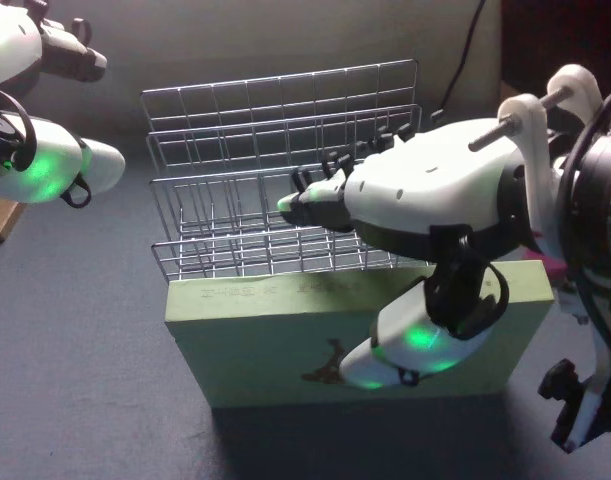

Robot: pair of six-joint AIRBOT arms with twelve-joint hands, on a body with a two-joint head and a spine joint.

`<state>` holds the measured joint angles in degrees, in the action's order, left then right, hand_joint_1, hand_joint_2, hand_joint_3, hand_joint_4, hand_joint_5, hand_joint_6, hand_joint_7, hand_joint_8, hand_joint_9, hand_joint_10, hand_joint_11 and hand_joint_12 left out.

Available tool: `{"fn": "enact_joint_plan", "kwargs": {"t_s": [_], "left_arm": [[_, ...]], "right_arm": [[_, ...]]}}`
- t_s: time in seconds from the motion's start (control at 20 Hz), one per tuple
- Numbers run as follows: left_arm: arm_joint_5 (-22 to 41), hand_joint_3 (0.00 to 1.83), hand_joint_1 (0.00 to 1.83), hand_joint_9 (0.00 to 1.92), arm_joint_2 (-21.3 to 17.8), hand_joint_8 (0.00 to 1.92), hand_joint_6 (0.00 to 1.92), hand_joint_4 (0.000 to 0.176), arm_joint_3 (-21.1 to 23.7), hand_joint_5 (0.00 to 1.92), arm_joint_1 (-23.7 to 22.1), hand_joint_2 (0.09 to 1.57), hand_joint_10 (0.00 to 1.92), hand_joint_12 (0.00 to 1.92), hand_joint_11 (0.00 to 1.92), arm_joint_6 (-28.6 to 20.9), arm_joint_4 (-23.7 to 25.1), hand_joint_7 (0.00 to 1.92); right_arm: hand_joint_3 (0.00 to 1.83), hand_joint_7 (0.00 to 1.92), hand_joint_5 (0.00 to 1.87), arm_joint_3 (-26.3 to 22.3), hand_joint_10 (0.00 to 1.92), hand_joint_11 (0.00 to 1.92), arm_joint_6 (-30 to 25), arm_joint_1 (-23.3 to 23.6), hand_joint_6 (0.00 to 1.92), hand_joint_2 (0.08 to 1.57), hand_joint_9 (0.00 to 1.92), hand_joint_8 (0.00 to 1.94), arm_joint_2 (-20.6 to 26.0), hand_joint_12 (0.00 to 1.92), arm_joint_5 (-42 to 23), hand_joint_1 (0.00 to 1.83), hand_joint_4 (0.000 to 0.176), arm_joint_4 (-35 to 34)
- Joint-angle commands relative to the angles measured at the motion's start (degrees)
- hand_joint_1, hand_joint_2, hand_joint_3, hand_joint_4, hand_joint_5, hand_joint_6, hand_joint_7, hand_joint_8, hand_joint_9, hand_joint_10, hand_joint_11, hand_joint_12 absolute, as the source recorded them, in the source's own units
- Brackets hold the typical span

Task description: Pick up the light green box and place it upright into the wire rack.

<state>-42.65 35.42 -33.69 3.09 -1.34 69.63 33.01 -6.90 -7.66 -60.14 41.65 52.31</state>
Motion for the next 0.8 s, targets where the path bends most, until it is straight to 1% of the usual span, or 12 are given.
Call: {"fn": "enact_joint_plan", "kwargs": {"t_s": [0.0, 0.1, 0.25, 0.35, 0.5, 0.75], "left_arm": [[1.9, 0.00, 0.27, 0.14, -0.2, 0.00, 0.00, 0.086, -0.1, 0.30, -0.5, 1.22, 0.00, 0.61, 0.00, 0.2, 4.4, 0.19], [1.8, 0.00, 0.26, 0.15, -0.4, 0.00, 0.00, 0.086, -0.1, 0.29, -0.1, 1.23, 0.00, 0.62, 0.00, 0.2, 4.3, 0.18], [2.1, 0.00, 0.26, 0.15, -0.5, 0.00, 0.00, 0.087, -0.4, 0.28, 0.5, 1.23, 0.00, 0.62, 0.00, 0.2, 3.2, 0.18], [2.5, 0.00, 0.26, 0.15, -0.5, 0.00, 0.00, 0.087, -0.6, 0.28, 0.6, 1.23, 0.00, 0.62, 0.00, 0.3, 3.2, 0.18], [2.8, 0.00, 0.26, 0.15, -1.0, 0.00, 0.00, 0.086, -1.2, 0.28, 0.5, 1.23, 0.00, 0.62, 0.00, 0.3, 3.2, 0.18], [3.3, 0.00, 0.26, 0.15, -1.5, 0.00, 0.00, 0.086, -1.6, 0.28, 0.4, 1.23, 0.00, 0.62, 0.00, 0.6, 3.2, 0.18]], "right_arm": [[0.00, 0.15, 0.14, 0.0, 0.00, 0.00, -0.1, 0.8, 0.01, 0.94, 0.12, 0.00, -0.4, 0.59, -2.2, 0.82, 0.009, 2.5], [0.00, 0.15, 0.14, 0.7, 0.00, 0.00, -0.3, 0.5, 0.01, 0.92, 0.13, 0.01, -1.4, 0.59, -1.8, 0.83, 0.013, 2.3], [0.00, 0.16, 0.14, 2.4, 0.00, 0.00, -0.8, -0.2, 0.00, 0.91, 0.13, 0.00, -3.2, 0.56, -0.7, 0.82, 0.013, 2.1], [0.00, 0.15, 0.14, 3.4, 0.00, 0.00, -0.5, -0.3, 0.00, 0.91, 0.12, 0.00, -4.5, 0.54, -0.3, 0.82, 0.013, 0.5], [0.00, 0.15, 0.14, 4.1, 0.00, 0.00, -0.6, -0.6, 0.00, 0.90, 0.12, 0.00, -5.8, 0.53, -0.3, 0.82, 0.013, 0.5], [0.00, 0.15, 0.15, 5.8, 0.00, 0.00, -1.8, -2.2, 0.00, 0.90, 0.12, 0.00, -7.6, 0.53, -0.3, 0.82, 0.013, 2.8]]}}
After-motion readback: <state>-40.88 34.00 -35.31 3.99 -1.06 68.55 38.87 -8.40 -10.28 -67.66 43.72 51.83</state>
